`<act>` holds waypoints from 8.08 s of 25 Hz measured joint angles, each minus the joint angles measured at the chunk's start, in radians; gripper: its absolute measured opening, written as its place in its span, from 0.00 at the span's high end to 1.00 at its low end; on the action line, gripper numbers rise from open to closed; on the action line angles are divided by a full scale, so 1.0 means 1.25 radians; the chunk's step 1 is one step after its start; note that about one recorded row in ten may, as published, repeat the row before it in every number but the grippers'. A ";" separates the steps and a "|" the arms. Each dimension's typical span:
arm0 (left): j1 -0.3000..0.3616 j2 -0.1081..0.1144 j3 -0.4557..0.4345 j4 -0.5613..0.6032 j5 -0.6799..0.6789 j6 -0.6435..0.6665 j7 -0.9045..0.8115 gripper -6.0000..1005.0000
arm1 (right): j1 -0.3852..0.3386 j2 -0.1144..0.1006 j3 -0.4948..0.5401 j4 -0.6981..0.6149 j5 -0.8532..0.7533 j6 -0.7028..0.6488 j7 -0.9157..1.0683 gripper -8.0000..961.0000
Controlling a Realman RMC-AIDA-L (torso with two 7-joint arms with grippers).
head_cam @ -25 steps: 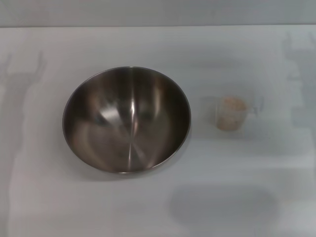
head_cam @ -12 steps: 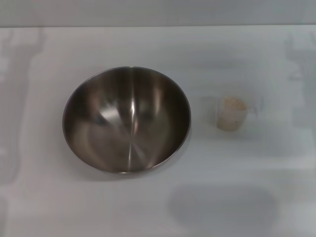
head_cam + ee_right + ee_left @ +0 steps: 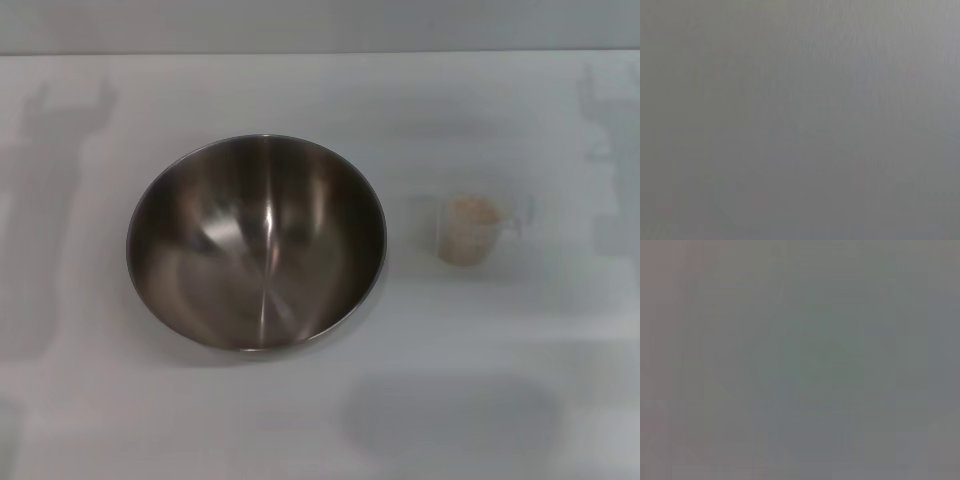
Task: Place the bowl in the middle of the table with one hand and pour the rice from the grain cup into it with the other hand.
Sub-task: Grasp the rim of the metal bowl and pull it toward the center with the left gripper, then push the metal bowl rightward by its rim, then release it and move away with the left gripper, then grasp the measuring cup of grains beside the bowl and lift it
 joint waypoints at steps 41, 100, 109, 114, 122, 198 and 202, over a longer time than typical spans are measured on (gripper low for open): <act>-0.148 -0.030 -0.037 0.121 -0.188 -0.624 0.360 0.24 | 0.004 0.000 0.000 -0.006 -0.006 0.000 -0.004 0.42; -0.334 -0.032 -0.052 0.295 -0.166 -0.572 0.398 0.95 | 0.007 -0.002 0.000 -0.009 -0.003 0.001 -0.004 0.42; -0.442 -0.032 -0.050 0.410 -0.164 -0.520 0.413 0.95 | 0.003 -0.002 0.000 -0.009 -0.002 0.001 -0.004 0.42; -0.492 -0.033 -0.045 0.501 -0.157 -0.467 0.421 0.95 | 0.000 -0.002 0.000 -0.009 -0.001 -0.003 -0.004 0.42; -0.524 -0.031 -0.045 0.598 -0.123 -0.407 0.431 0.95 | 0.000 -0.002 0.000 -0.009 -0.001 -0.006 -0.004 0.42; -0.100 0.033 0.177 0.930 0.119 1.461 -0.261 0.18 | -0.466 0.013 -0.368 0.361 0.052 0.202 -0.107 0.42; -0.088 0.033 0.175 0.931 0.119 1.478 -0.260 0.18 | -0.428 0.011 -0.383 0.351 0.064 0.245 -0.109 0.42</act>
